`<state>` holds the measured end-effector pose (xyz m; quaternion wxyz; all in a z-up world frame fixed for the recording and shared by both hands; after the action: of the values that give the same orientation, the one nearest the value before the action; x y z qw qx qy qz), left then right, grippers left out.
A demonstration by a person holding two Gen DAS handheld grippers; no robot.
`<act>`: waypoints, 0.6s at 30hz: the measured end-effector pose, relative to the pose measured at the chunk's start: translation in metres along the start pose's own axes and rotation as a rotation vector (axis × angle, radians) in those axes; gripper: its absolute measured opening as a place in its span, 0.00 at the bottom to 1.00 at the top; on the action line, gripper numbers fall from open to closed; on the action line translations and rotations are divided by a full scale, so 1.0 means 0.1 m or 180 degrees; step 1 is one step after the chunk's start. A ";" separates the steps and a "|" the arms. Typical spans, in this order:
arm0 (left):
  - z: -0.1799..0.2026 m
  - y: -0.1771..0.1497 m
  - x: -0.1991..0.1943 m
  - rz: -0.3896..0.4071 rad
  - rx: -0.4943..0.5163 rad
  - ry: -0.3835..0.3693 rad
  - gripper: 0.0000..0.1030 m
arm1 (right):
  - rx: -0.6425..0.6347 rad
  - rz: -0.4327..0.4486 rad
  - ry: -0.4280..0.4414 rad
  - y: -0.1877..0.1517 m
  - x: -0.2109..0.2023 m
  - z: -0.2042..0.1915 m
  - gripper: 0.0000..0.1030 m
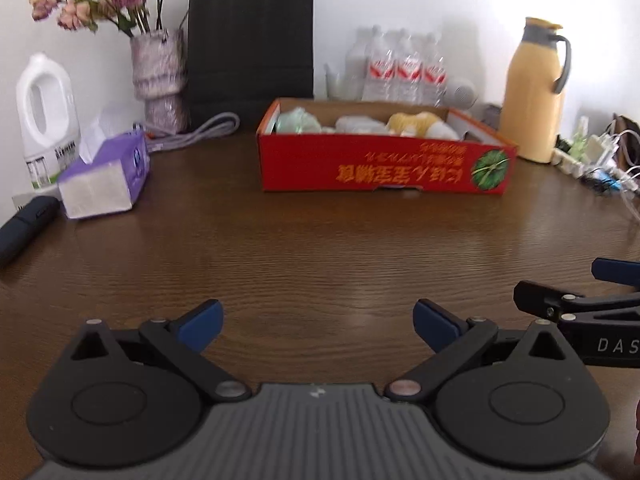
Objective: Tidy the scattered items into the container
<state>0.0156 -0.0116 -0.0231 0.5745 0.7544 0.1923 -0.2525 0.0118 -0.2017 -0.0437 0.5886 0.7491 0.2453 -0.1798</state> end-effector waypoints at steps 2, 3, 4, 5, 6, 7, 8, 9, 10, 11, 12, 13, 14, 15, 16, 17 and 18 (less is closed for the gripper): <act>-0.04 0.01 0.12 -0.0083 -0.0053 0.0014 1.00 | 0.0016 -0.0057 -0.0042 0.03 0.14 -0.01 1.00; -0.05 0.01 0.17 -0.0111 -0.0061 0.0007 1.00 | 0.0032 -0.0087 -0.0065 0.05 0.21 0.00 1.00; -0.06 0.01 0.20 -0.0125 -0.0061 0.0002 1.00 | 0.0059 -0.0105 -0.0075 0.07 0.26 0.01 1.00; -0.06 0.01 0.24 -0.0140 -0.0053 0.0001 1.00 | 0.0087 -0.0139 -0.0084 0.08 0.31 0.03 1.00; -0.06 0.00 0.28 -0.0169 -0.0032 0.0002 1.00 | 0.0114 -0.0185 -0.0097 0.09 0.36 0.04 1.00; -0.04 0.00 0.31 -0.0205 0.0001 0.0003 1.00 | 0.0137 -0.0224 -0.0112 0.09 0.41 0.06 1.00; -0.03 -0.01 0.34 -0.0225 0.0029 0.0003 1.00 | 0.0153 -0.0247 -0.0129 0.09 0.44 0.07 1.00; -0.02 -0.01 0.35 -0.0209 0.0035 0.0001 1.00 | 0.0159 -0.0254 -0.0148 0.09 0.47 0.09 1.00; -0.01 -0.01 0.36 -0.0187 0.0034 0.0000 1.00 | 0.0161 -0.0256 -0.0170 0.09 0.48 0.10 1.00; 0.00 0.00 0.38 -0.0177 0.0036 -0.0005 1.00 | 0.0156 -0.0264 -0.0184 0.08 0.50 0.11 1.00; 0.00 0.00 0.39 -0.0166 0.0038 -0.0007 1.00 | 0.0144 -0.0269 -0.0204 0.07 0.51 0.11 1.00; 0.01 0.00 0.40 -0.0158 0.0039 -0.0007 1.00 | 0.0128 -0.0272 -0.0227 0.07 0.52 0.11 1.00; 0.02 0.01 0.40 -0.0156 0.0042 -0.0007 1.00 | 0.0111 -0.0278 -0.0250 0.07 0.52 0.10 1.00; 0.02 0.01 0.41 -0.0157 0.0042 -0.0013 1.00 | 0.0089 -0.0282 -0.0265 0.07 0.53 0.09 1.00; 0.02 0.02 0.42 -0.0158 0.0039 -0.0018 1.00 | 0.0085 -0.0287 -0.0258 0.07 0.54 0.09 1.00; 0.02 0.02 0.42 -0.0159 0.0039 -0.0018 1.00 | 0.0082 -0.0289 -0.0256 0.07 0.54 0.09 1.00; 0.02 0.02 0.42 -0.0160 0.0035 -0.0022 1.00 | 0.0080 -0.0291 -0.0254 0.08 0.54 0.09 1.00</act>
<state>0.0503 -0.0138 -0.0470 0.5645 0.7516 0.2079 -0.2706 0.0605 -0.2033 -0.0701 0.5796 0.7367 0.2532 -0.2393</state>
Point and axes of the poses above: each gripper's, at about its wrist camera, not at the fingertips, and x roughly the way its jaws point, z to its right, y to its top, the point moved 4 cm from there along x, roughly the way its jaws point, and after that the axes turned 15 degrees about x, right-handed, at the moved point
